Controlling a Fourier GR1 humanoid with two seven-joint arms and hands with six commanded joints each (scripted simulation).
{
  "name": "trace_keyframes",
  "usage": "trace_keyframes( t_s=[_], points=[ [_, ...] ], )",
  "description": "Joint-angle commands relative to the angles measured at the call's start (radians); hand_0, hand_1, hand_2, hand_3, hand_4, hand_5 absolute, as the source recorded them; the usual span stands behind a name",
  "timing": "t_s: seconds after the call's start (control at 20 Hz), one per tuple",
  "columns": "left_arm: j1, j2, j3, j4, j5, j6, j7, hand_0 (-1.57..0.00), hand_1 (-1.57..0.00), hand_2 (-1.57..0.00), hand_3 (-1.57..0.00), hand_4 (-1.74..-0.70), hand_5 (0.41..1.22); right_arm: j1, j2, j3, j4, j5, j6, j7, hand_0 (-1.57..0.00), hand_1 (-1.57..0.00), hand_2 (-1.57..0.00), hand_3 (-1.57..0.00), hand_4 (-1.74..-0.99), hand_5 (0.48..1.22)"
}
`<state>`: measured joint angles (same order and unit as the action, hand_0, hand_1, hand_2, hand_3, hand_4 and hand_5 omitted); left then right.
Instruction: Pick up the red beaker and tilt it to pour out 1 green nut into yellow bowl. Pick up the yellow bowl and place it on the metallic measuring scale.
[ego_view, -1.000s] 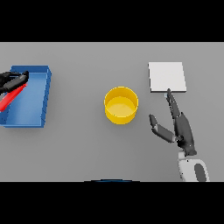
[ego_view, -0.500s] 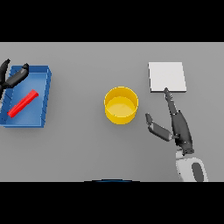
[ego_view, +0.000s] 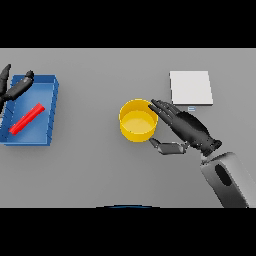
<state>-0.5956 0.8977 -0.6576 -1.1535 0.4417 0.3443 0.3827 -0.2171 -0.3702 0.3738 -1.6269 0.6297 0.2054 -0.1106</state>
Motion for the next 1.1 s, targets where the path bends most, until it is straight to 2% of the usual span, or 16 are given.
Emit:
trace_keyframes(
  t_s=[0.0,0.15,0.3,0.45,0.65,1.05],
  points=[
    [0.007,0.004,-0.002,-0.003,0.001,-0.006,-0.003,0.00,0.00,0.00,0.00,-0.72,0.667,-0.041,-0.018,0.033,0.009,0.036,0.027,-0.007,0.00,0.00,0.00,0.00,-1.233,0.703],
    [0.003,-0.007,-0.004,0.014,0.002,-0.014,-0.004,0.00,0.00,0.00,0.00,-0.71,0.676,-0.129,-0.069,0.112,0.084,0.133,0.074,-0.061,0.00,0.00,0.00,0.00,-1.223,0.705],
    [0.006,-0.010,-0.003,0.008,0.006,-0.008,-0.003,0.00,0.00,0.00,0.00,-0.72,0.682,-0.221,-0.069,0.176,0.126,0.176,0.136,-0.083,0.00,0.00,0.00,0.00,-1.211,0.704],
    [0.013,-0.006,0.003,-0.003,0.018,-0.009,-0.002,0.00,0.00,0.00,0.00,-0.72,0.688,-0.288,-0.071,0.232,0.210,0.220,0.175,-0.111,0.00,0.00,0.00,0.00,-1.219,0.705],
    [0.020,0.002,0.010,-0.003,0.027,-0.018,-0.016,0.00,0.00,0.00,0.00,-0.72,0.686,-0.370,-0.039,0.289,0.310,0.268,0.204,-0.102,0.00,0.00,0.00,0.00,-1.226,0.702],
    [0.019,0.004,0.016,0.006,0.028,-0.026,-0.037,0.00,0.00,0.00,0.00,-0.72,0.686,-0.448,-0.009,0.356,0.414,0.306,0.278,-0.103,0.00,0.00,0.00,0.00,-1.281,0.740]
  ],
)
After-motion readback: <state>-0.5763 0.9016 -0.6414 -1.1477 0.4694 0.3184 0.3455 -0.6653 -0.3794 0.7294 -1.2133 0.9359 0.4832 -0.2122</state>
